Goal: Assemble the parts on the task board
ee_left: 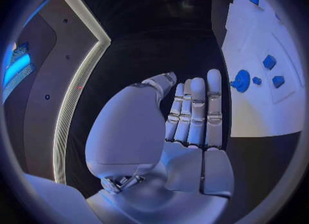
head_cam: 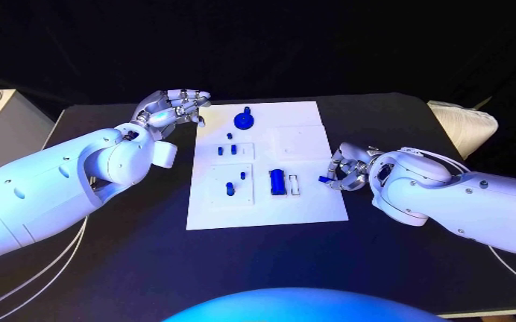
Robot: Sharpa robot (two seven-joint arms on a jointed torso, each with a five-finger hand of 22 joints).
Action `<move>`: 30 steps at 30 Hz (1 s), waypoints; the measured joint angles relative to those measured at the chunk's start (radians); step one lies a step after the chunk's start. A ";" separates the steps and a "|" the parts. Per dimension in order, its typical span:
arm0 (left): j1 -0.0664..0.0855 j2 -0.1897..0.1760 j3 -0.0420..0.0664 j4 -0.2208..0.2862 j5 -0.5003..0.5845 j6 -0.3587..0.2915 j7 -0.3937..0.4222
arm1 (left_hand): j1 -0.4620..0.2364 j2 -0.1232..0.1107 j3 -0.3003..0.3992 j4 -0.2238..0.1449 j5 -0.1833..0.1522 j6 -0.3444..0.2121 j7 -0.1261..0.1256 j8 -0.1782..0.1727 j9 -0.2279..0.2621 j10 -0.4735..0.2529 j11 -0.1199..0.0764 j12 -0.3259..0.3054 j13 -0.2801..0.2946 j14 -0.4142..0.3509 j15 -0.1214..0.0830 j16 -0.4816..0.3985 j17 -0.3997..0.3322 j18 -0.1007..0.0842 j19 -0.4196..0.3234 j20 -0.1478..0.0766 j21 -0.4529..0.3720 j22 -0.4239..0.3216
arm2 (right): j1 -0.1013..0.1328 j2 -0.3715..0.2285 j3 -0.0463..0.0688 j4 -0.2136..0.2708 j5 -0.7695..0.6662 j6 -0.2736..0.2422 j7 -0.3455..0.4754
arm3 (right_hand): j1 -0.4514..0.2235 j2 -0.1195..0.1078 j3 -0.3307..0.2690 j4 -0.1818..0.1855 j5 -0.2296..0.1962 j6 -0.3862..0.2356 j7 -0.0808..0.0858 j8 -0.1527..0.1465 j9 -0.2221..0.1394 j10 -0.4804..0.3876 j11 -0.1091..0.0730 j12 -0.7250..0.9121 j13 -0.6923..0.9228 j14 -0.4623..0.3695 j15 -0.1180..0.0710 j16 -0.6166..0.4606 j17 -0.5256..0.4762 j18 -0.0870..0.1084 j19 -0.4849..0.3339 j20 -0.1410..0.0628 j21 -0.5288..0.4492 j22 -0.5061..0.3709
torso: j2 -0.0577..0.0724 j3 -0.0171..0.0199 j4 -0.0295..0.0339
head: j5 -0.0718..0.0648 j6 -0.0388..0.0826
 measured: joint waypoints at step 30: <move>0.000 -0.001 0.000 0.001 0.006 0.002 -0.004 | 0.000 0.000 -0.003 0.003 0.000 0.000 0.000 0.000 -0.001 0.000 0.000 0.000 -0.001 0.004 0.004 0.000 0.001 0.000 0.000 0.000 0.000 0.000 | 0.006 0.064 -0.007 0.048 0.237 -0.119 -0.008 | -0.104 -0.012 0.060 -0.009 0.010 0.003 -0.004 0.016 0.037 0.000 0.000 0.000 0.001 0.000 0.000 0.000 0.000 0.000 0.000 0.000 0.000 0.001 | 0.003 0.0004 0.0007 | 0.000 -0.002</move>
